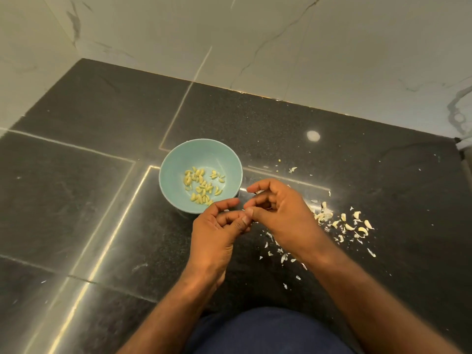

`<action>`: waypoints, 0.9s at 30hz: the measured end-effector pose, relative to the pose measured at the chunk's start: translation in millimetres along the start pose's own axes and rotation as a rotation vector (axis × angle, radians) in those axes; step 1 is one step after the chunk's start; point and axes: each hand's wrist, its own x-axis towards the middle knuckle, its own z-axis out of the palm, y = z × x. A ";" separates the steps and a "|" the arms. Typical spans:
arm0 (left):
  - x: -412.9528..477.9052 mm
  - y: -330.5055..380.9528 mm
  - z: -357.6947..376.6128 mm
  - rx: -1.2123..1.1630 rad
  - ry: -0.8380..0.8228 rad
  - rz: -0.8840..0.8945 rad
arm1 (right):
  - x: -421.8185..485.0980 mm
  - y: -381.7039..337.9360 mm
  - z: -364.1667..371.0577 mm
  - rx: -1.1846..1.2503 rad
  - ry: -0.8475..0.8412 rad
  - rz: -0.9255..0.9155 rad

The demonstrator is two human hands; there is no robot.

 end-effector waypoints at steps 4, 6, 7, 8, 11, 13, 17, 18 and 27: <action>0.7 -4.4 -7.6 0.010 0.038 0.035 | 12.3 -5.1 6.5 0.097 0.009 -0.021; 1.4 -13.1 -9.5 0.095 0.050 0.037 | 22.8 -6.5 12.2 0.145 0.011 -0.051; 1.9 -19.0 -9.8 0.146 0.047 0.036 | 28.1 -7.2 15.2 0.161 -0.005 -0.063; 2.4 -25.7 -9.8 0.197 0.040 0.033 | 33.1 -7.7 18.2 0.171 -0.019 -0.071; 2.2 -41.4 -6.9 0.334 -0.001 0.048 | 40.0 -8.7 16.9 0.173 0.052 -0.084; 1.6 -46.0 -4.1 0.381 -0.018 0.072 | 35.0 -3.6 4.9 0.165 0.160 -0.104; 3.1 -52.1 1.5 0.543 -0.070 0.177 | 7.4 27.5 -32.1 0.145 0.331 -0.047; 4.5 -56.2 2.8 0.603 -0.095 0.206 | -1.9 37.3 -39.3 0.134 0.352 -0.004; 9.4 -67.2 8.4 0.875 -0.190 0.527 | -62.5 107.8 -60.9 -0.487 0.331 0.133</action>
